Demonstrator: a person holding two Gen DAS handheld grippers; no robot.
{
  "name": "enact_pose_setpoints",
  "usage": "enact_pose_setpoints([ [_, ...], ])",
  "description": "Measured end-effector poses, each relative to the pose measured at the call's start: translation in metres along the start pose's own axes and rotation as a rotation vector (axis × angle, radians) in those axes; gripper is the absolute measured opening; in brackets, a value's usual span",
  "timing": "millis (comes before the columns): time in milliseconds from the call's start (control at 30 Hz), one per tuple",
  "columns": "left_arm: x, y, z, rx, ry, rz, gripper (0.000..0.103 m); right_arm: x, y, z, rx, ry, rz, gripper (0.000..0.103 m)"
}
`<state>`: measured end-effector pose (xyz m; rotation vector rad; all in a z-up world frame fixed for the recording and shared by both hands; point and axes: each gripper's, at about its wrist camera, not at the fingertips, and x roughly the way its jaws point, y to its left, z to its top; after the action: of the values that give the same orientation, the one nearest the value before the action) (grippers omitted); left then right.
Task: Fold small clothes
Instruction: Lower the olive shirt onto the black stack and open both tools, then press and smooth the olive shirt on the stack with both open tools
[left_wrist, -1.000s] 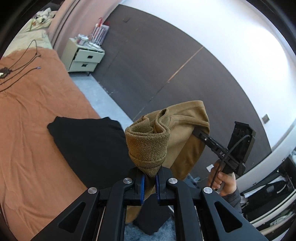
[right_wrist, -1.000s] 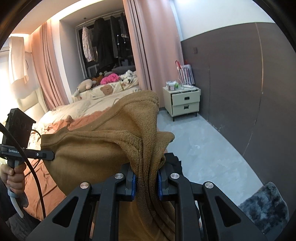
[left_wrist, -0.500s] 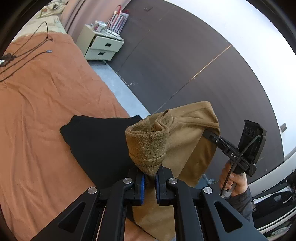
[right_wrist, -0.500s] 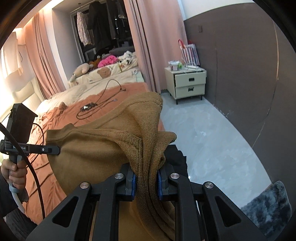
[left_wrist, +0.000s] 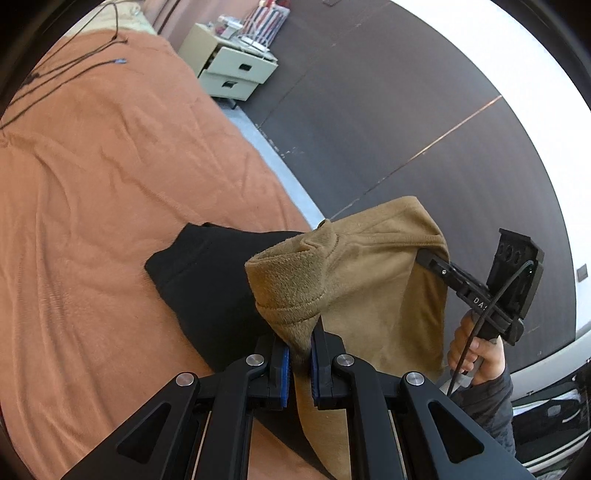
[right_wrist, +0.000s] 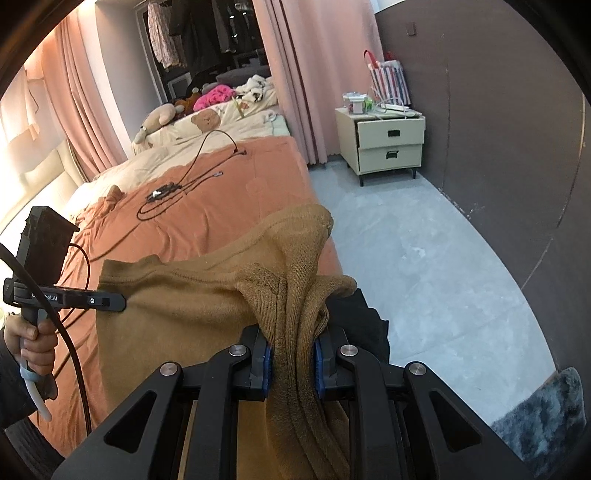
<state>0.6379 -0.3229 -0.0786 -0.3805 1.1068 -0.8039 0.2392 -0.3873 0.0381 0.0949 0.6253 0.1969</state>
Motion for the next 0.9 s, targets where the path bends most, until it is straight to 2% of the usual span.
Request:
enact_pose_setpoints([
  [133, 0.005, 0.011, 0.003, -0.034, 0.001, 0.003, 0.010, 0.011, -0.002, 0.004, 0.008, 0.010, -0.012, 0.013],
  [200, 0.011, 0.022, 0.005, -0.075, 0.008, 0.051, 0.023, 0.020, -0.003, 0.004, 0.009, 0.032, -0.052, 0.015],
  [233, 0.015, 0.028, 0.005, -0.096, 0.015, 0.098, 0.032, 0.027, -0.005, 0.005, 0.025, 0.071, -0.082, 0.020],
  [267, 0.016, 0.032, 0.004, -0.106, 0.012, 0.133, 0.045, 0.036, -0.009, 0.006, 0.044, 0.117, -0.104, 0.027],
  [300, 0.015, 0.036, 0.002, -0.116, -0.002, 0.183, 0.051, 0.041, -0.014, 0.006, 0.062, 0.148, -0.130, 0.032],
  [333, 0.012, 0.039, 0.000, -0.122, -0.012, 0.196, 0.056, 0.041, -0.019, 0.006, 0.076, 0.162, -0.157, 0.042],
  [367, 0.009, 0.041, -0.002, -0.129, -0.019, 0.185, 0.057, 0.038, -0.023, 0.005, 0.083, 0.156, -0.175, 0.046],
  [400, 0.006, 0.043, -0.006, -0.134, -0.020, 0.172, 0.057, 0.032, -0.026, 0.005, 0.086, 0.145, -0.186, 0.046],
  [500, -0.001, 0.040, -0.011, -0.112, -0.024, 0.205, 0.057, 0.008, -0.030, 0.004, 0.091, 0.099, -0.186, 0.046],
  [600, -0.008, 0.034, -0.012, -0.089, -0.052, 0.192, 0.057, -0.012, -0.029, 0.001, 0.085, 0.072, -0.171, 0.046],
  [633, -0.009, 0.030, -0.012, -0.079, -0.061, 0.182, 0.057, -0.018, -0.028, 0.002, 0.077, 0.071, -0.150, 0.040],
  [667, -0.007, 0.027, -0.012, -0.073, -0.065, 0.180, 0.057, -0.019, -0.021, -0.006, 0.068, 0.074, -0.135, 0.029],
  [733, -0.001, 0.025, -0.013, -0.066, -0.054, 0.186, 0.057, -0.012, -0.012, -0.010, 0.032, 0.100, -0.112, 0.021],
  [900, 0.022, 0.034, -0.011, -0.083, -0.010, 0.234, 0.057, 0.027, -0.016, -0.009, 0.014, 0.218, -0.152, 0.016],
])
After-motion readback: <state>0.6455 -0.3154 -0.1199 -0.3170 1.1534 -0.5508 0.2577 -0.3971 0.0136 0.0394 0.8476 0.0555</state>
